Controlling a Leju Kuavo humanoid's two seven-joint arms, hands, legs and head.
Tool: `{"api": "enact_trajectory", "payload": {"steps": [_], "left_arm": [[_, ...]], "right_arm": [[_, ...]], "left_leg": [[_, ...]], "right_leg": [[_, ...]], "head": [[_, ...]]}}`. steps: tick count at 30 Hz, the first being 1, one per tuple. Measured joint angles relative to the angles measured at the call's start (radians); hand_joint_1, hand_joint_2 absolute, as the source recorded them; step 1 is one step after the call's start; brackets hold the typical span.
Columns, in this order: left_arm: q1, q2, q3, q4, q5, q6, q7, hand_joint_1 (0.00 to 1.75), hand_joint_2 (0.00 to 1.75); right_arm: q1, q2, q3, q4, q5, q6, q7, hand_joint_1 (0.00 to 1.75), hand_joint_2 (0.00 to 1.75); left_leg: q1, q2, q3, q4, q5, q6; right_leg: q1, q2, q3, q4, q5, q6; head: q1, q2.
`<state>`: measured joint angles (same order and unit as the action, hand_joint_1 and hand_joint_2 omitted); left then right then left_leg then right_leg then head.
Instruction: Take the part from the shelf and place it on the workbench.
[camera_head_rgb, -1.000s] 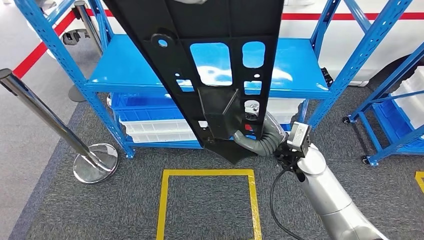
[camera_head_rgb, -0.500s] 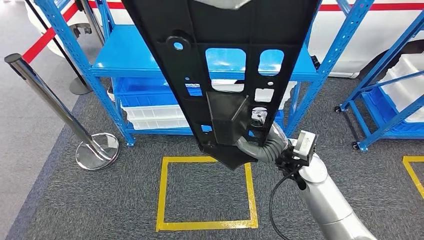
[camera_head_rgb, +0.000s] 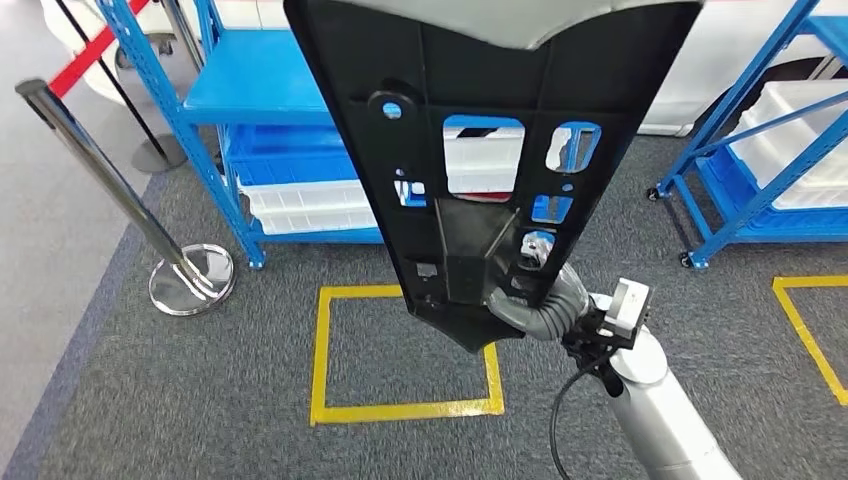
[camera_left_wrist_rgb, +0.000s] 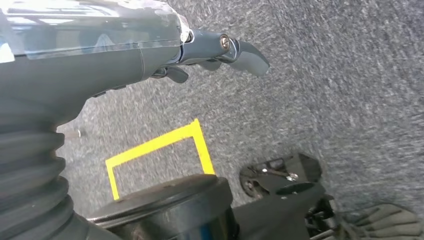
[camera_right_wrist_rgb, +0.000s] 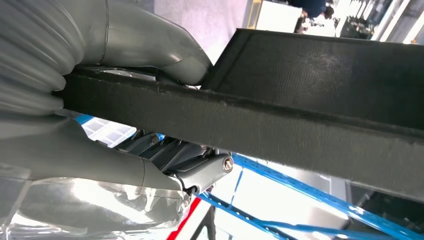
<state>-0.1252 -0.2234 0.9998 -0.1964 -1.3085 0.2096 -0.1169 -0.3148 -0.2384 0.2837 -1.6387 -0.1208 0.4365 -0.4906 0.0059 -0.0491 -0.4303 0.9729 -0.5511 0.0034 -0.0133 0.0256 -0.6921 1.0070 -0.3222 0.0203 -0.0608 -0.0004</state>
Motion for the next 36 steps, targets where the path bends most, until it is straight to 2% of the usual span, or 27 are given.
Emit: {"api": "enact_trajectory", "payload": {"steps": [1, 2, 4, 6, 7, 8, 9, 10, 11, 12, 13, 15, 16, 17, 19, 20, 21, 22, 23, 24, 25, 27, 29, 31, 33, 35, 36], "left_arm": [[0.002, -0.001, 0.000, 0.000, 0.000, 0.001, 0.001, 0.00, 1.75], [0.005, -0.001, 0.000, 0.000, 0.000, 0.001, 0.002, 0.00, 1.75], [0.010, -0.001, 0.000, 0.000, 0.000, 0.003, 0.005, 0.00, 1.75], [0.014, -0.001, 0.000, 0.001, -0.001, 0.003, 0.007, 0.00, 1.75], [0.016, -0.001, 0.000, 0.001, -0.001, 0.002, 0.008, 0.00, 1.75], [0.017, -0.001, 0.000, 0.001, -0.001, 0.002, 0.009, 0.00, 1.75], [0.017, -0.002, 0.000, 0.001, -0.001, 0.002, 0.009, 0.00, 1.75], [0.016, -0.002, 0.000, 0.001, -0.001, 0.002, 0.009, 0.00, 1.75], [0.016, -0.002, 0.000, 0.001, -0.001, 0.002, 0.010, 0.00, 1.75], [0.016, -0.002, 0.000, 0.001, -0.002, 0.002, 0.010, 0.00, 1.75], [0.016, -0.002, 0.000, 0.001, -0.002, 0.002, 0.010, 0.00, 1.75], [0.016, -0.002, 0.000, 0.001, -0.002, 0.002, 0.011, 0.00, 1.75], [0.016, -0.002, 0.000, 0.001, -0.002, 0.002, 0.011, 0.00, 1.75], [0.015, -0.002, 0.000, 0.000, -0.002, 0.002, 0.010, 0.00, 1.75], [0.014, -0.001, 0.000, 0.000, -0.001, 0.001, 0.007, 0.00, 1.75], [0.012, -0.001, 0.000, 0.000, 0.000, 0.000, 0.005, 0.00, 1.75], [0.010, -0.001, 0.000, 0.000, 0.001, 0.000, 0.003, 0.00, 1.75], [0.008, -0.001, 0.000, 0.000, 0.001, 0.000, 0.001, 0.00, 1.75], [0.006, -0.001, 0.000, 0.000, 0.001, 0.000, 0.000, 0.00, 1.75], [0.006, -0.001, 0.000, 0.000, 0.001, 0.000, 0.001, 0.00, 1.75], [0.008, -0.001, 0.000, 0.000, 0.001, -0.001, 0.002, 0.00, 1.75], [0.014, -0.001, 0.000, 0.000, 0.001, -0.001, 0.003, 0.00, 1.75], [0.017, -0.001, 0.000, 0.000, 0.001, -0.002, 0.004, 0.00, 1.75], [0.017, -0.002, 0.000, 0.000, 0.001, -0.002, 0.006, 0.00, 1.75], [0.018, -0.003, 0.000, 0.001, 0.001, -0.004, 0.008, 0.00, 1.75], [0.021, -0.004, 0.000, 0.001, 0.001, -0.006, 0.011, 0.00, 1.75], [0.022, -0.003, 0.000, 0.001, 0.001, -0.007, 0.011, 0.00, 1.75]], "right_arm": [[0.005, 0.001, -0.003, 0.000, -0.002, 0.002, 0.000, 1.40, 1.75], [0.011, 0.002, -0.007, -0.001, -0.003, 0.003, 0.001, 1.40, 1.75], [0.023, 0.004, -0.014, -0.001, -0.005, 0.004, 0.002, 1.40, 1.75], [0.031, 0.005, -0.020, -0.001, -0.006, 0.005, 0.002, 1.40, 1.75], [0.036, 0.006, -0.023, -0.001, -0.006, 0.005, 0.002, 1.40, 1.75], [0.041, 0.006, -0.025, -0.001, -0.007, 0.005, 0.003, 1.40, 1.75], [0.044, 0.006, -0.026, -0.001, -0.007, 0.005, 0.003, 1.40, 1.75], [0.046, 0.006, -0.027, -0.002, -0.007, 0.005, 0.003, 1.40, 1.75], [0.046, 0.006, -0.027, -0.003, -0.007, 0.005, 0.003, 1.40, 1.75], [0.045, 0.006, -0.029, -0.005, -0.007, 0.005, 0.003, 1.40, 1.75], [0.046, 0.006, -0.030, -0.007, -0.008, 0.005, 0.002, 1.40, 1.75], [0.049, 0.006, -0.035, -0.011, -0.010, 0.005, 0.002, 1.40, 1.75], [0.052, 0.006, -0.039, -0.014, -0.010, 0.006, 0.002, 1.40, 1.75], [0.054, 0.006, -0.041, -0.018, -0.011, 0.006, 0.002, 1.40, 1.75], [0.059, 0.006, -0.046, -0.028, -0.011, 0.006, 0.002, 1.40, 1.75], [0.063, 0.006, -0.048, -0.033, -0.011, 0.006, 0.001, 1.40, 1.75], [0.068, 0.005, -0.050, -0.038, -0.010, 0.006, 0.001, 1.40, 1.75], [0.075, 0.004, -0.052, -0.043, -0.008, 0.006, 0.001, 1.40, 1.75], [0.082, 0.004, -0.052, -0.047, -0.005, 0.006, 0.000, 1.40, 1.75], [0.089, 0.004, -0.053, -0.053, 0.000, 0.006, -0.002, 1.40, 1.75], [0.096, 0.004, -0.055, -0.062, 0.005, 0.005, -0.005, 1.40, 1.75], [0.109, 0.004, -0.059, -0.081, 0.016, 0.004, -0.014, 1.40, 1.75], [0.124, 0.004, -0.063, -0.101, 0.028, 0.003, -0.020, 1.40, 1.75], [0.149, 0.006, -0.072, -0.124, 0.037, 0.001, -0.025, 1.40, 1.75], [0.178, 0.013, -0.086, -0.152, 0.041, 0.002, -0.034, 1.40, 1.75], [0.203, 0.020, -0.097, -0.180, 0.045, 0.005, -0.046, 1.40, 1.75], [0.216, 0.023, -0.101, -0.193, 0.047, 0.006, -0.051, 1.40, 1.75]], "left_leg": [[0.000, 0.011, -0.006, 0.001, 0.010, 0.007], [0.000, 0.024, -0.012, -0.001, 0.019, 0.016], [-0.001, 0.048, -0.027, -0.001, 0.036, 0.029], [-0.006, 0.070, -0.046, 0.001, 0.050, 0.033], [-0.007, 0.080, -0.054, 0.004, 0.054, 0.032], [-0.008, 0.090, -0.062, 0.008, 0.057, 0.031], [-0.008, 0.100, -0.068, 0.012, 0.059, 0.030], [-0.008, 0.109, -0.071, 0.017, 0.058, 0.028], [-0.011, 0.118, -0.074, 0.022, 0.057, 0.025], [-0.014, 0.126, -0.076, 0.025, 0.056, 0.021], [-0.016, 0.133, -0.078, 0.027, 0.055, 0.016], [-0.019, 0.148, -0.078, 0.028, 0.055, 0.007], [-0.019, 0.148, -0.078, 0.031, 0.052, 0.001], [-0.018, 0.134, -0.083, 0.043, 0.041, -0.005], [-0.014, 0.087, -0.120, 0.131, -0.016, -0.018], [-0.012, 0.068, -0.151, 0.203, -0.053, -0.021], [-0.011, 0.061, -0.181, 0.273, -0.083, -0.023], [-0.010, 0.059, -0.199, 0.319, -0.095, -0.025], [-0.009, 0.058, -0.200, 0.328, -0.087, -0.025], [-0.008, 0.055, -0.181, 0.295, -0.059, -0.024], [-0.005, 0.044, -0.149, 0.229, -0.018, -0.022], [0.002, -0.003, -0.091, 0.095, 0.036, -0.017], [0.003, -0.029, -0.075, 0.044, 0.042, -0.010], [0.003, -0.010, -0.077, 0.035, 0.048, 0.004], [0.005, 0.013, -0.077, 0.026, 0.059, 0.020], [0.003, 0.038, -0.081, 0.023, 0.065, 0.028], [0.001, 0.052, -0.084, 0.023, 0.066, 0.029]], "right_leg": [[-0.002, 0.004, -0.005, 0.000, 0.003, 0.005], [-0.004, 0.003, -0.014, 0.014, -0.009, 0.010], [-0.008, -0.008, -0.055, 0.116, -0.083, 0.016], [-0.009, -0.016, -0.100, 0.257, -0.159, 0.022], [-0.009, -0.018, -0.102, 0.293, -0.174, 0.023], [-0.009, -0.022, -0.082, 0.287, -0.171, 0.023], [-0.009, -0.029, -0.041, 0.242, -0.155, 0.022], [-0.008, -0.043, 0.011, 0.171, -0.136, 0.018], [-0.003, -0.064, 0.058, 0.101, -0.125, 0.011], [0.002, -0.078, 0.088, 0.052, -0.119, 0.002], [0.006, -0.086, 0.100, 0.027, -0.121, -0.006], [0.009, -0.073, 0.095, 0.020, -0.120, -0.020], [0.006, -0.065, 0.094, 0.017, -0.116, -0.025], [0.003, -0.057, 0.093, 0.013, -0.112, -0.031], [-0.002, -0.043, 0.090, 0.007, -0.105, -0.041], [-0.002, -0.035, 0.086, 0.007, -0.102, -0.044], [-0.002, -0.026, 0.083, 0.007, -0.100, -0.045], [-0.001, -0.016, 0.080, 0.008, -0.098, -0.044], [-0.002, -0.004, 0.079, 0.009, -0.096, -0.043], [-0.002, 0.009, 0.078, 0.011, -0.094, -0.041], [-0.002, 0.022, 0.078, 0.013, -0.093, -0.040], [-0.001, 0.047, 0.072, 0.020, -0.089, -0.032], [0.000, 0.069, 0.057, 0.021, -0.079, -0.017], [-0.003, 0.081, 0.047, 0.017, -0.069, -0.002], [-0.002, 0.047, 0.030, 0.049, -0.092, 0.007], [-0.002, -0.001, -0.018, 0.156, -0.158, 0.012], [-0.002, -0.012, -0.047, 0.225, -0.190, 0.015]], "head": [[0.000, 0.000], [0.000, 0.000], [0.001, 0.000], [0.001, 0.000], [0.001, 0.000], [0.001, 0.000], [0.001, 0.000], [0.001, 0.000], [0.001, 0.000], [0.001, 0.000], [0.001, 0.000], [0.001, 0.000], [0.001, 0.000], [0.001, 0.000], [0.001, 0.000], [0.001, 0.000], [0.001, 0.000], [0.001, 0.000], [0.001, 0.000], [0.001, 0.000], [0.001, 0.000], [0.001, 0.000], [0.001, 0.000], [0.001, 0.000], [0.001, 0.000], [0.001, 0.000], [0.001, 0.000]]}}
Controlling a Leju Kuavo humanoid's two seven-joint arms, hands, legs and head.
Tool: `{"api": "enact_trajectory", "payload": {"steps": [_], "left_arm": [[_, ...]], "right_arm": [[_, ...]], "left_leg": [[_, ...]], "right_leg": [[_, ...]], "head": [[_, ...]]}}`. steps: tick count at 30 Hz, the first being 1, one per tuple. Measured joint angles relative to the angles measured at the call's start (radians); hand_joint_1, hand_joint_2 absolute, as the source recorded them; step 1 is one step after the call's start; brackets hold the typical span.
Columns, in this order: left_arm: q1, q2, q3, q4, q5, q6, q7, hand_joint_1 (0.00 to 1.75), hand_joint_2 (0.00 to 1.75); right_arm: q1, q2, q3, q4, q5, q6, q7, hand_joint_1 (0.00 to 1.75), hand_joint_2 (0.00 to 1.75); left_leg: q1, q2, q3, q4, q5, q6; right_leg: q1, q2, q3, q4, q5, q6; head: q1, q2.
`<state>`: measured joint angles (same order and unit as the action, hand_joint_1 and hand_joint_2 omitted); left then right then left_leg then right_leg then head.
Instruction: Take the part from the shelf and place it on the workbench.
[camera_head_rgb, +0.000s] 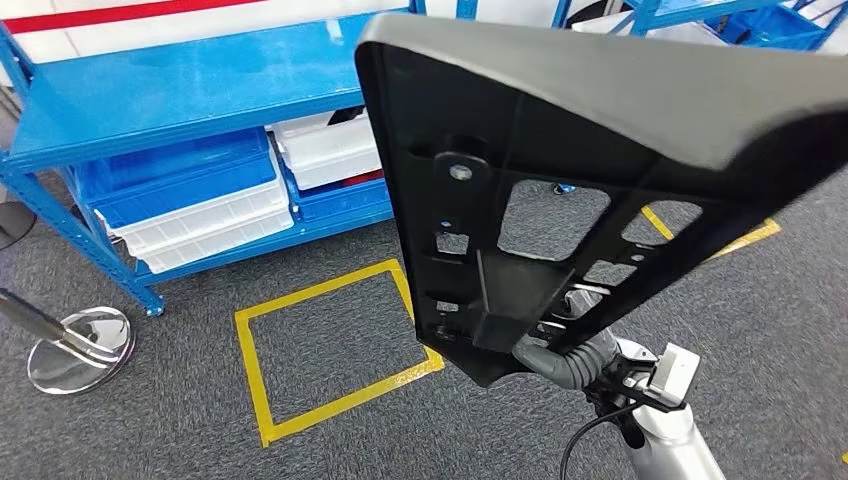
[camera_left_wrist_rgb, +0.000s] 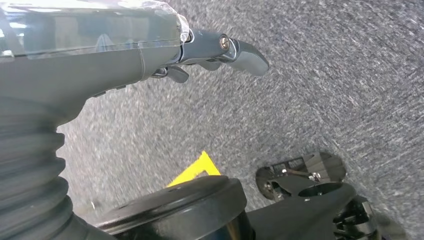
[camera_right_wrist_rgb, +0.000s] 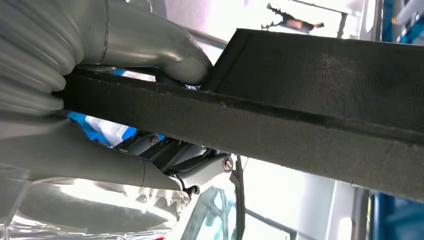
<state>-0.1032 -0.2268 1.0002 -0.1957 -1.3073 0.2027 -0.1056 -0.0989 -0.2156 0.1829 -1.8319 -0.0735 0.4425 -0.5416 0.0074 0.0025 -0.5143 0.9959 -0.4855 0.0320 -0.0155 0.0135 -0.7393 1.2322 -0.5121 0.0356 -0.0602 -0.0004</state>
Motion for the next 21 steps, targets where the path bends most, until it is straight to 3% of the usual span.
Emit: {"api": "enact_trajectory", "payload": {"steps": [1, 2, 3, 5, 7, 8, 10, 11, 13, 14, 16, 17, 18, 19, 21], "left_arm": [[0.000, 0.000, 0.000, 0.000, 0.000, -0.001, 0.001, 0.00, 1.75], [0.001, 0.001, 0.000, 0.000, 0.000, -0.002, 0.001, 0.00, 1.75], [0.001, 0.001, 0.000, 0.000, 0.000, -0.002, 0.002, 0.00, 1.75], [0.000, 0.001, 0.000, 0.000, 0.000, -0.003, 0.003, 0.00, 1.75], [0.000, 0.001, 0.000, 0.000, 0.000, -0.004, 0.004, 0.00, 1.75], [0.000, 0.001, 0.000, 0.000, -0.001, -0.004, 0.004, 0.00, 1.75], [0.000, 0.001, -0.001, 0.000, -0.004, -0.004, 0.004, 0.00, 1.75], [-0.001, 0.002, -0.002, 0.000, -0.008, -0.005, 0.004, 0.00, 1.75], [-0.003, 0.002, -0.004, 0.000, -0.015, -0.006, 0.005, 0.00, 1.75], [-0.005, 0.003, -0.004, 0.000, -0.018, -0.006, 0.006, 0.00, 1.75], [-0.011, 0.004, -0.005, 0.000, -0.020, -0.007, 0.010, 0.00, 1.75], [-0.014, 0.004, -0.005, 0.000, -0.020, -0.006, 0.012, 0.00, 1.75], [-0.015, 0.005, -0.005, 0.000, -0.021, -0.005, 0.015, 0.00, 1.75], [-0.013, 0.006, -0.005, 0.000, -0.022, -0.004, 0.017, 0.00, 1.75], [-0.007, 0.008, -0.006, 0.000, -0.029, -0.004, 0.013, 0.00, 1.75]], "right_arm": [[0.013, 0.002, -0.003, -0.011, 0.002, 0.001, -0.003, 1.40, 1.75], [0.024, 0.002, -0.006, -0.019, 0.003, 0.002, -0.005, 1.40, 1.75], [0.033, 0.003, -0.008, -0.026, 0.004, 0.002, -0.005, 1.40, 1.75], [0.041, 0.003, -0.013, -0.039, 0.005, 0.003, -0.006, 1.40, 1.75], [0.045, 0.003, -0.017, -0.053, 0.006, 0.005, -0.008, 1.40, 1.75], [0.047, 0.003, -0.020, -0.060, 0.009, 0.007, -0.010, 1.40, 1.75], [0.057, 0.003, -0.025, -0.071, 0.017, 0.011, -0.012, 1.40, 1.75], [0.063, 0.003, -0.027, -0.078, 0.023, 0.012, -0.013, 1.40, 1.75], [0.076, 0.003, -0.030, -0.093, 0.030, 0.011, -0.014, 1.40, 1.75], [0.084, 0.003, -0.032, -0.100, 0.033, 0.010, -0.015, 1.40, 1.75], [0.102, 0.002, -0.037, -0.110, 0.037, 0.012, -0.018, 1.40, 1.75], [0.110, 0.002, -0.039, -0.114, 0.038, 0.015, -0.018, 1.40, 1.75], [0.116, 0.002, -0.042, -0.118, 0.039, 0.020, -0.019, 1.40, 1.75], [0.120, 0.002, -0.045, -0.123, 0.041, 0.023, -0.019, 1.40, 1.75], [0.132, 0.002, -0.051, -0.139, 0.049, 0.026, -0.019, 1.40, 1.75]], "left_leg": [[-0.002, 0.014, -0.002, 0.000, 0.000, 0.000], [-0.003, 0.027, -0.003, 0.001, 0.000, 0.000], [-0.004, 0.042, -0.003, 0.001, -0.001, -0.001], [-0.007, 0.067, -0.001, 0.001, -0.003, -0.004], [-0.013, 0.086, 0.001, 0.003, -0.008, -0.012], [-0.015, 0.095, 0.002, 0.003, -0.010, -0.016], [-0.017, 0.108, 0.006, 0.003, -0.015, -0.026], [-0.016, 0.099, 0.006, 0.009, -0.022, -0.031], [-0.014, 0.054, -0.017, 0.071, -0.067, -0.041], [-0.012, 0.029, -0.042, 0.132, -0.101, -0.044], [-0.010, 0.010, -0.096, 0.261, -0.155, -0.048], [-0.010, 0.009, -0.106, 0.289, -0.157, -0.049], [-0.009, 0.007, -0.097, 0.275, -0.136, -0.049], [-0.008, 0.001, -0.073, 0.224, -0.100, -0.047], [-0.003, -0.042, -0.016, 0.091, -0.034, -0.041]], "right_leg": [[-0.001, -0.005, -0.021, 0.053, -0.019, 0.002], [-0.001, -0.008, -0.023, 0.071, -0.020, 0.003], [-0.001, -0.012, -0.006, 0.051, -0.005, 0.002], [0.003, -0.039, 0.076, -0.084, 0.046, -0.006], [0.012, -0.066, 0.134, -0.189, 0.070, -0.023], [0.017, -0.070, 0.143, -0.207, 0.068, -0.032], [0.016, -0.050, 0.141, -0.211, 0.071, -0.044], [0.013, -0.041, 0.142, -0.215, 0.073, -0.049], [0.005, -0.026, 0.144, -0.222, 0.078, -0.059], [0.005, -0.019, 0.143, -0.222, 0.079, -0.062], [0.005, 0.000, 0.141, -0.221, 0.080, -0.064], [0.005, 0.012, 0.141, -0.220, 0.080, -0.064], [0.004, 0.026, 0.141, -0.218, 0.080, -0.064], [0.004, 0.041, 0.141, -0.215, 0.080, -0.063], [0.005, 0.068, 0.139, -0.208, 0.080, -0.058]], "head": [[0.000, 0.000], [0.000, 0.000], [0.000, 0.000], [0.000, 0.000], [0.000, 0.000], [0.000, 0.000], [0.000, 0.000], [0.000, 0.000], [0.000, 0.000], [0.000, 0.000], [0.000, 0.000], [0.000, 0.000], [0.000, 0.000], [0.000, 0.000], [0.000, 0.000]]}}
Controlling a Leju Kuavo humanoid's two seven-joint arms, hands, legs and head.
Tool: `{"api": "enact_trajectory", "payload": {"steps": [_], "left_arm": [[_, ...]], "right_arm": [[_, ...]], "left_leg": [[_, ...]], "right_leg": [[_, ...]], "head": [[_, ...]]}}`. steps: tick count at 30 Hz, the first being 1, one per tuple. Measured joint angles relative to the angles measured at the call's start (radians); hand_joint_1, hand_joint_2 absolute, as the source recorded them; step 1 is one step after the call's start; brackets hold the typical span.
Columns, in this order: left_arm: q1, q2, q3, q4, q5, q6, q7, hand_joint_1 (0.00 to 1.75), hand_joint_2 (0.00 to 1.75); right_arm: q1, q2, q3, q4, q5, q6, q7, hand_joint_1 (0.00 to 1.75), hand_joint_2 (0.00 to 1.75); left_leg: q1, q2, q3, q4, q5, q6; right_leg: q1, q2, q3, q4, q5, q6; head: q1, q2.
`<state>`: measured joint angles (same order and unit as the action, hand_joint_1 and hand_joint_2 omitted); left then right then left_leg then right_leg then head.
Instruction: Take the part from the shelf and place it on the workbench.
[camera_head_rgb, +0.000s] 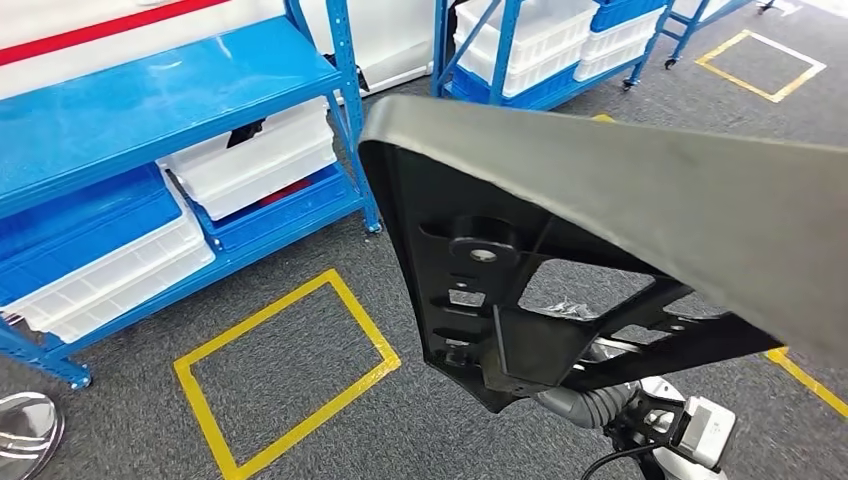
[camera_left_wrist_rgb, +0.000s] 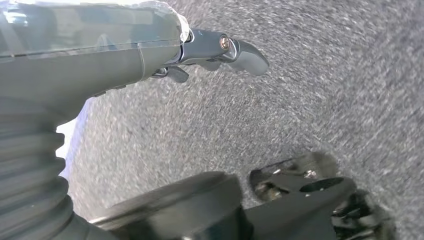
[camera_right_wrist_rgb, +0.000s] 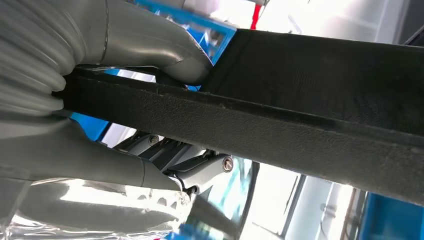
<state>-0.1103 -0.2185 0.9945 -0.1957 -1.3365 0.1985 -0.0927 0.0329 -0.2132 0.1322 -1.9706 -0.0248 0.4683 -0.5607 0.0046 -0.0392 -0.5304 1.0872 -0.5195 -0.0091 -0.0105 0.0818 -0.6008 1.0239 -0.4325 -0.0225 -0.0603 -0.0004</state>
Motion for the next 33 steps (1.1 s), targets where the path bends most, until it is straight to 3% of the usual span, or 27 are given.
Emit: {"api": "enact_trajectory", "payload": {"steps": [2, 4, 5, 7, 9, 11, 12, 14, 16, 18, 20, 22, 24, 26, 27, 28, 29, 31, 33], "left_arm": [[0.003, 0.002, -0.003, 0.000, -0.011, -0.002, -0.007, 0.00, 1.75], [0.001, 0.002, -0.007, 0.000, -0.014, 0.000, -0.005, 0.00, 1.75], [-0.001, 0.002, -0.008, 0.000, -0.013, 0.002, -0.002, 0.00, 1.75], [-0.003, 0.002, -0.010, 0.000, -0.016, 0.005, 0.003, 0.00, 1.75], [-0.003, 0.003, -0.017, 0.000, -0.026, 0.009, 0.006, 0.00, 1.75], [-0.005, 0.006, -0.027, 0.000, -0.040, 0.014, 0.005, 0.00, 1.75], [-0.008, 0.008, -0.031, 0.000, -0.046, 0.017, 0.003, 0.00, 1.75], [-0.017, 0.011, -0.042, 0.000, -0.054, 0.019, -0.006, 0.00, 1.75], [-0.028, 0.014, -0.050, -0.001, -0.055, 0.026, -0.022, 0.00, 1.75], [-0.040, 0.016, -0.052, -0.001, -0.049, 0.035, -0.045, 0.00, 1.75], [-0.053, 0.018, -0.052, -0.001, -0.032, 0.039, -0.064, 0.00, 1.75], [-0.063, 0.021, -0.051, -0.002, -0.021, 0.045, -0.078, 0.00, 1.75], [-0.064, 0.024, -0.051, -0.003, -0.019, 0.057, -0.086, 0.00, 1.75], [-0.059, 0.029, -0.050, -0.003, -0.015, 0.067, -0.083, 0.00, 1.75], [-0.056, 0.031, -0.050, -0.003, -0.013, 0.070, -0.080, 0.00, 1.75], [-0.054, 0.033, -0.050, -0.003, -0.013, 0.072, -0.078, 0.00, 1.75], [-0.052, 0.035, -0.049, -0.003, -0.013, 0.073, -0.078, 0.00, 1.75], [-0.051, 0.040, -0.049, -0.003, -0.012, 0.074, -0.078, 0.00, 1.75], [-0.050, 0.044, -0.049, -0.003, -0.012, 0.074, -0.078, 0.00, 1.75]], "right_arm": [[0.020, 0.000, -0.005, -0.017, 0.007, -0.001, -0.004, 1.40, 1.75], [0.045, 0.001, -0.012, -0.032, 0.011, -0.002, -0.013, 1.40, 1.75], [0.056, 0.002, -0.017, -0.039, 0.012, -0.004, -0.018, 1.40, 1.75], [0.068, 0.004, -0.024, -0.049, 0.020, -0.010, -0.025, 1.40, 1.75], [0.076, 0.005, -0.026, -0.056, 0.032, -0.015, -0.026, 1.40, 1.75], [0.091, 0.007, -0.027, -0.062, 0.042, -0.022, -0.026, 1.40, 1.75], [0.098, 0.007, -0.027, -0.064, 0.045, -0.025, -0.026, 1.40, 1.75], [0.106, 0.008, -0.026, -0.070, 0.046, -0.026, -0.026, 1.40, 1.75], [0.107, 0.008, -0.024, -0.073, 0.043, -0.022, -0.027, 1.40, 1.75], [0.106, 0.008, -0.022, -0.073, 0.039, -0.019, -0.028, 1.40, 1.75], [0.106, 0.008, -0.018, -0.072, 0.035, -0.014, -0.031, 1.40, 1.75], [0.103, 0.008, -0.011, -0.070, 0.031, -0.010, -0.034, 1.40, 1.75], [0.099, 0.008, -0.001, -0.067, 0.027, -0.010, -0.035, 1.40, 1.75], [0.099, 0.008, 0.010, -0.061, 0.025, -0.013, -0.036, 1.40, 1.75], [0.099, 0.008, 0.016, -0.057, 0.025, -0.015, -0.036, 1.40, 1.75], [0.100, 0.008, 0.022, -0.054, 0.025, -0.017, -0.036, 1.40, 1.75], [0.100, 0.008, 0.026, -0.051, 0.026, -0.019, -0.037, 1.40, 1.75], [0.099, 0.008, 0.031, -0.047, 0.026, -0.022, -0.038, 1.40, 1.75], [0.099, 0.008, 0.034, -0.043, 0.026, -0.023, -0.038, 1.40, 1.75]], "left_leg": [[0.003, -0.037, 0.026, -0.070, 0.014, 0.006], [0.002, -0.028, 0.030, -0.083, 0.011, 0.015], [0.003, -0.017, 0.031, -0.088, 0.016, 0.022], [0.007, 0.011, 0.034, -0.099, 0.024, 0.034], [0.004, 0.041, 0.034, -0.102, 0.026, 0.039], [0.002, 0.070, 0.032, -0.101, 0.025, 0.039], [0.001, 0.083, 0.033, -0.100, 0.024, 0.038], [0.000, 0.106, 0.037, -0.100, 0.020, 0.034], [-0.005, 0.124, 0.040, -0.100, 0.014, 0.026], [-0.010, 0.138, 0.042, -0.100, 0.010, 0.017], [-0.010, 0.148, 0.046, -0.099, 0.005, 0.007], [-0.008, 0.114, 0.033, -0.060, -0.025, -0.002], [-0.004, 0.062, -0.023, 0.062, -0.090, -0.007], [-0.003, 0.046, -0.089, 0.191, -0.135, -0.010], [-0.003, 0.045, -0.103, 0.210, -0.128, -0.010], [-0.003, 0.043, -0.098, 0.187, -0.100, -0.009], [-0.002, 0.036, -0.076, 0.128, -0.057, -0.007], [0.001, -0.013, -0.024, -0.012, 0.012, 0.001], [0.001, -0.050, -0.003, -0.074, 0.030, 0.007]], "right_leg": [[-0.001, 0.022, -0.011, 0.005, 0.005, 0.012], [-0.003, 0.042, -0.022, 0.002, 0.014, 0.028], [-0.003, 0.035, -0.025, 0.002, 0.015, 0.034], [0.000, -0.015, -0.047, 0.045, -0.014, 0.044], [-0.002, -0.067, -0.104, 0.168, -0.078, 0.052], [-0.007, -0.078, -0.152, 0.275, -0.113, 0.058], [-0.008, -0.080, -0.151, 0.278, -0.104, 0.059], [-0.008, -0.096, -0.086, 0.167, -0.045, 0.056], [0.002, -0.135, -0.015, 0.038, -0.009, 0.041], [0.012, -0.147, 0.001, -0.001, -0.011, 0.025], [0.009, -0.126, -0.002, -0.005, -0.008, 0.014], [0.003, -0.107, -0.001, -0.011, -0.004, 0.002], [0.001, -0.086, 0.000, -0.014, -0.002, -0.008], [0.002, -0.060, -0.001, -0.012, -0.002, -0.011], [0.002, -0.046, -0.001, -0.011, -0.002, -0.011], [0.002, -0.031, -0.001, -0.009, -0.002, -0.011], [0.002, -0.017, 0.000, -0.007, -0.003, -0.010], [0.002, 0.007, -0.003, 0.000, -0.004, -0.005], [-0.001, 0.028, -0.013, 0.003, 0.000, 0.008]], "head": [[0.000, 0.000], [0.000, 0.000], [0.000, 0.000], [0.000, 0.000], [0.000, 0.000], [0.000, 0.000], [0.000, 0.000], [0.000, 0.000], [0.000, 0.000], [0.000, 0.000], [0.000, 0.000], [0.000, 0.000], [0.000, 0.000], [0.000, 0.000], [0.000, 0.000], [0.000, 0.000], [0.000, 0.000], [0.000, 0.000], [0.000, 0.000]]}}
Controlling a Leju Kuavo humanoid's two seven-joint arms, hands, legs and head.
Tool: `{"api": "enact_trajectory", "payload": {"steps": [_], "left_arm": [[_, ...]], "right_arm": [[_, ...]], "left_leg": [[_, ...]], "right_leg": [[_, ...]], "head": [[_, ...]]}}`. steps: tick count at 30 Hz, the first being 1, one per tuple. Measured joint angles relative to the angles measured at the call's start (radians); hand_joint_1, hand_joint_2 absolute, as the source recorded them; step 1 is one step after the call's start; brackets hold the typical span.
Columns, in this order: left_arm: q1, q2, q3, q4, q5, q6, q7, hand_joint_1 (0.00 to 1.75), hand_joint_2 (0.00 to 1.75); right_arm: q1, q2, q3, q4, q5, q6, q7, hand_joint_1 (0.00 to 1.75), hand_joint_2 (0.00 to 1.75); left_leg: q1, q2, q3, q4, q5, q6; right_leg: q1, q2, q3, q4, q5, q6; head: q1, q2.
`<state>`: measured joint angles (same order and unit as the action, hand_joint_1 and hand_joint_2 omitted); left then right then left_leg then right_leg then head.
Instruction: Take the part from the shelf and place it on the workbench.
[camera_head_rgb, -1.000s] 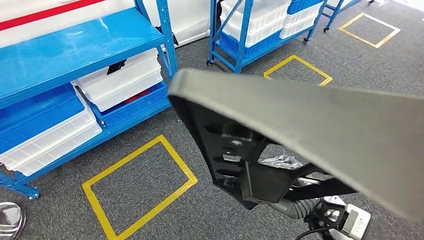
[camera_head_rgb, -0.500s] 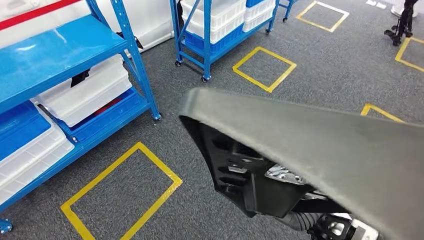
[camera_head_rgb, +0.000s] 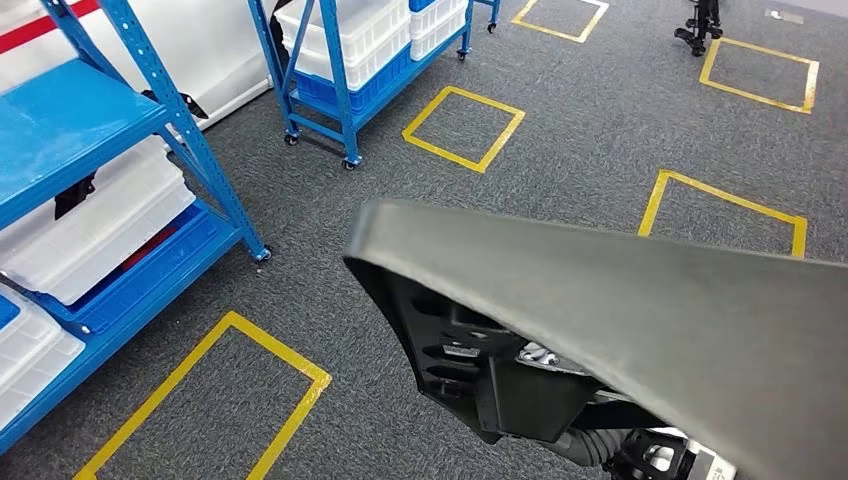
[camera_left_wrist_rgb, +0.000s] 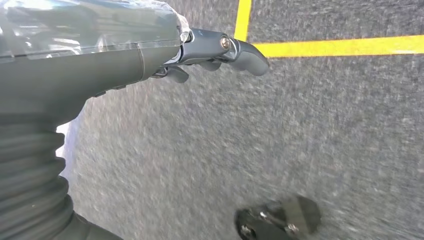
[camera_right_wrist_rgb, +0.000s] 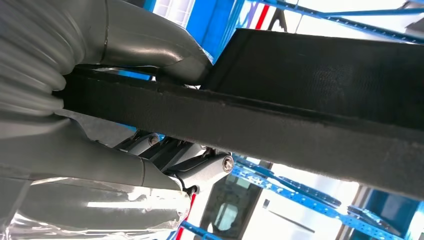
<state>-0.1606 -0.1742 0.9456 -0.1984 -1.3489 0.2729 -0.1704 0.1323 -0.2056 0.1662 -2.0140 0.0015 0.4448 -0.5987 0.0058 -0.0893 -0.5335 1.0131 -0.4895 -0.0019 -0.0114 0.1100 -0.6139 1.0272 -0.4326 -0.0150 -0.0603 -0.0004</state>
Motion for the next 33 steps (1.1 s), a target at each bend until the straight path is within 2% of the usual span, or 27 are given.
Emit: {"api": "enact_trajectory", "payload": {"steps": [2, 3, 5, 6, 7, 8, 9, 10, 11, 13, 14, 15, 17, 18, 19, 20, 21, 22, 23, 24, 25, 26, 27, 29, 30, 31, 33], "left_arm": [[-0.001, 0.002, 0.000, 0.000, 0.000, 0.001, 0.000, 0.00, 1.75], [-0.001, 0.003, 0.000, 0.000, -0.002, 0.003, 0.002, 0.00, 1.75], [-0.001, 0.002, -0.001, 0.000, -0.010, 0.007, 0.014, 0.00, 1.75], [0.003, 0.003, -0.001, 0.000, -0.015, 0.008, 0.026, 0.00, 1.75], [0.009, 0.004, -0.001, 0.000, -0.018, 0.005, 0.039, 0.00, 1.75], [0.017, 0.006, -0.001, 0.000, -0.017, -0.004, 0.052, 0.00, 1.75], [0.027, 0.009, -0.001, 0.000, -0.015, -0.015, 0.059, 0.00, 1.75], [0.036, 0.012, 0.000, 0.000, -0.011, -0.029, 0.064, 0.00, 1.75], [0.044, 0.015, 0.000, 0.000, -0.007, -0.041, 0.065, 0.00, 1.75], [0.056, 0.017, 0.001, 0.000, -0.004, -0.057, 0.065, 0.00, 1.75], [0.060, 0.018, 0.001, 0.000, -0.004, -0.061, 0.067, 0.00, 1.75], [0.062, 0.019, 0.001, 0.000, -0.003, -0.061, 0.072, 0.00, 1.75], [0.064, 0.020, 0.001, 0.000, -0.001, -0.060, 0.083, 0.00, 1.75], [0.064, 0.020, 0.001, 0.000, 0.004, -0.057, 0.085, 0.00, 1.75], [0.064, 0.020, 0.003, 0.000, 0.012, -0.053, 0.082, 0.00, 1.75], [0.065, 0.020, 0.005, 0.000, 0.024, -0.047, 0.074, 0.00, 1.75], [0.065, 0.019, 0.010, 0.000, 0.038, -0.040, 0.063, 0.00, 1.75], [0.066, 0.017, 0.017, 0.000, 0.050, -0.033, 0.050, 0.00, 1.75], [0.067, 0.015, 0.024, 0.000, 0.059, -0.027, 0.039, 0.00, 1.75], [0.066, 0.012, 0.030, 0.000, 0.066, -0.023, 0.029, 0.00, 1.75], [0.065, 0.008, 0.034, 0.000, 0.067, -0.022, 0.023, 0.00, 1.75], [0.061, 0.006, 0.035, 0.000, 0.064, -0.022, 0.018, 0.00, 1.75], [0.054, 0.003, 0.036, 0.000, 0.058, -0.023, 0.014, 0.00, 1.75], [0.040, -0.003, 0.036, 0.000, 0.045, -0.024, 0.010, 0.00, 1.75], [0.034, -0.006, 0.036, 0.000, 0.042, -0.024, 0.007, 0.00, 1.75], [0.028, -0.010, 0.035, 0.000, 0.040, -0.024, 0.004, 0.00, 1.75], [0.020, -0.015, 0.034, 0.000, 0.036, -0.023, -0.002, 0.00, 1.75]], "right_arm": [[0.002, 0.001, 0.002, 0.002, 0.000, -0.001, 0.000, 1.40, 1.75], [0.003, 0.001, 0.003, 0.002, 0.000, -0.002, 0.000, 1.40, 1.75], [0.003, 0.002, 0.005, 0.004, -0.001, -0.005, -0.001, 1.40, 1.75], [0.004, 0.002, 0.005, 0.005, -0.003, -0.007, -0.002, 1.40, 1.75], [0.004, 0.002, 0.006, 0.007, -0.005, -0.008, -0.002, 1.40, 1.75], [0.007, 0.002, 0.007, 0.010, -0.007, -0.009, -0.001, 1.40, 1.75], [0.010, 0.002, 0.008, 0.013, -0.009, -0.010, 0.000, 1.40, 1.75], [0.014, 0.002, 0.008, 0.016, -0.010, -0.012, 0.002, 1.40, 1.75], [0.016, 0.002, 0.008, 0.019, -0.010, -0.013, 0.004, 1.40, 1.75], [0.015, 0.002, 0.008, 0.022, -0.010, -0.016, 0.009, 1.40, 1.75], [0.013, 0.002, 0.007, 0.023, -0.010, -0.018, 0.011, 1.40, 1.75], [0.012, 0.002, 0.007, 0.024, -0.011, -0.019, 0.014, 1.40, 1.75], [0.013, 0.002, 0.004, 0.025, -0.001, -0.024, 0.022, 1.40, 1.75], [0.015, 0.002, 0.002, 0.023, 0.009, -0.026, 0.027, 1.40, 1.75], [0.017, 0.002, 0.001, 0.020, 0.020, -0.027, 0.034, 1.40, 1.75], [0.016, 0.002, 0.000, 0.016, 0.028, -0.026, 0.042, 1.40, 1.75], [0.012, 0.001, 0.001, 0.012, 0.032, -0.022, 0.054, 1.40, 1.75], [0.004, 0.000, 0.002, 0.010, 0.033, -0.018, 0.069, 1.40, 1.75], [-0.005, -0.001, 0.004, 0.009, 0.033, -0.013, 0.087, 1.40, 1.75], [-0.016, -0.001, 0.007, 0.009, 0.036, -0.010, 0.105, 1.40, 1.75], [-0.026, -0.001, 0.011, 0.009, 0.041, -0.010, 0.121, 1.40, 1.75], [-0.033, -0.001, 0.016, 0.008, 0.047, -0.014, 0.134, 1.40, 1.75], [-0.038, -0.001, 0.020, 0.008, 0.053, -0.020, 0.142, 1.40, 1.75], [-0.047, -0.001, 0.030, 0.006, 0.057, -0.033, 0.149, 1.40, 1.75], [-0.053, -0.001, 0.037, 0.006, 0.055, -0.036, 0.149, 1.40, 1.75], [-0.061, -0.001, 0.044, 0.007, 0.051, -0.037, 0.149, 1.40, 1.75], [-0.080, 0.000, 0.058, 0.013, 0.040, -0.037, 0.149, 1.40, 1.75]], "left_leg": [[0.000, 0.014, 0.002, -0.007, 0.003, 0.009], [0.002, 0.026, 0.005, -0.012, 0.007, 0.015], [0.006, 0.054, 0.010, -0.024, 0.015, 0.026], [0.004, 0.068, 0.010, -0.026, 0.016, 0.029], [0.003, 0.083, 0.010, -0.026, 0.015, 0.031], [0.001, 0.099, 0.009, -0.026, 0.014, 0.032], [0.000, 0.114, 0.009, -0.026, 0.012, 0.031], [0.000, 0.129, 0.010, -0.026, 0.010, 0.030], [0.000, 0.142, 0.012, -0.025, 0.008, 0.028], [-0.003, 0.162, 0.018, -0.024, 0.002, 0.020], [-0.005, 0.170, 0.021, -0.024, -0.002, 0.014], [-0.007, 0.177, 0.023, -0.024, -0.005, 0.009], [-0.008, 0.193, 0.028, -0.025, -0.008, -0.001], [-0.006, 0.191, 0.030, -0.022, -0.013, -0.006], [-0.005, 0.177, 0.025, -0.007, -0.025, -0.011], [-0.003, 0.156, 0.012, 0.026, -0.048, -0.015], [0.000, 0.129, -0.014, 0.085, -0.080, -0.017], [0.001, 0.110, -0.049, 0.156, -0.114, -0.018], [0.001, 0.101, -0.084, 0.226, -0.140, -0.019], [0.001, 0.097, -0.109, 0.272, -0.148, -0.019], [0.001, 0.095, -0.117, 0.277, -0.134, -0.019], [0.001, 0.092, -0.106, 0.241, -0.101, -0.017], [0.003, 0.081, -0.080, 0.175, -0.057, -0.015], [0.006, 0.038, -0.030, 0.050, -0.001, -0.010], [0.007, 0.022, -0.018, 0.017, 0.007, -0.008], [0.007, 0.016, -0.014, 0.006, 0.004, -0.004], [0.006, 0.037, -0.012, -0.002, 0.009, 0.008]], "right_leg": [[-0.003, 0.022, -0.007, -0.003, 0.007, 0.016], [-0.002, 0.016, -0.010, 0.000, 0.006, 0.020], [0.003, -0.034, -0.036, 0.053, -0.029, 0.027], [0.003, -0.067, -0.063, 0.110, -0.061, 0.029], [0.001, -0.088, -0.095, 0.178, -0.095, 0.032], [-0.002, -0.098, -0.123, 0.239, -0.119, 0.036], [-0.005, -0.103, -0.137, 0.271, -0.125, 0.039], [-0.008, -0.108, -0.132, 0.266, -0.114, 0.041], [-0.011, -0.115, -0.103, 0.219, -0.087, 0.041], [-0.008, -0.152, -0.019, 0.075, -0.034, 0.037], [-0.004, -0.167, 0.010, 0.021, -0.021, 0.032], [0.001, -0.176, 0.024, -0.005, -0.020, 0.027], [0.006, -0.161, 0.022, -0.011, -0.022, 0.017], [0.004, -0.152, 0.022, -0.014, -0.021, 0.012], [0.002, -0.142, 0.024, -0.017, -0.020, 0.007], [-0.001, -0.132, 0.025, -0.020, -0.018, 0.001], [-0.002, -0.122, 0.026, -0.021, -0.017, -0.004], [-0.002, -0.111, 0.026, -0.021, -0.017, -0.007], [-0.001, -0.099, 0.026, -0.021, -0.017, -0.009], [0.000, -0.086, 0.026, -0.020, -0.017, -0.010], [0.001, -0.072, 0.027, -0.019, -0.017, -0.010], [0.001, -0.058, 0.029, -0.018, -0.018, -0.009], [0.001, -0.046, 0.031, -0.015, -0.019, -0.007], [0.001, -0.025, 0.029, -0.008, -0.022, 0.001], [0.001, -0.015, 0.024, -0.005, -0.022, 0.007], [0.000, -0.004, 0.019, -0.003, -0.020, 0.013], [-0.004, 0.010, 0.011, -0.004, -0.015, 0.027]], "head": [[0.000, 0.000], [0.000, 0.000], [0.000, 0.000], [0.000, 0.000], [0.000, 0.000], [0.000, 0.000], [0.000, 0.000], [0.000, 0.000], [0.000, 0.000], [0.000, 0.000], [0.000, 0.000], [0.000, 0.000], [0.000, 0.000], [0.000, 0.000], [0.000, 0.000], [0.000, 0.000], [0.000, 0.000], [0.000, 0.000], [0.000, 0.000], [0.000, 0.000], [0.000, 0.000], [0.000, 0.000], [0.000, 0.000], [0.000, 0.000], [0.000, 0.000], [0.000, 0.000], [0.000, 0.000]]}}
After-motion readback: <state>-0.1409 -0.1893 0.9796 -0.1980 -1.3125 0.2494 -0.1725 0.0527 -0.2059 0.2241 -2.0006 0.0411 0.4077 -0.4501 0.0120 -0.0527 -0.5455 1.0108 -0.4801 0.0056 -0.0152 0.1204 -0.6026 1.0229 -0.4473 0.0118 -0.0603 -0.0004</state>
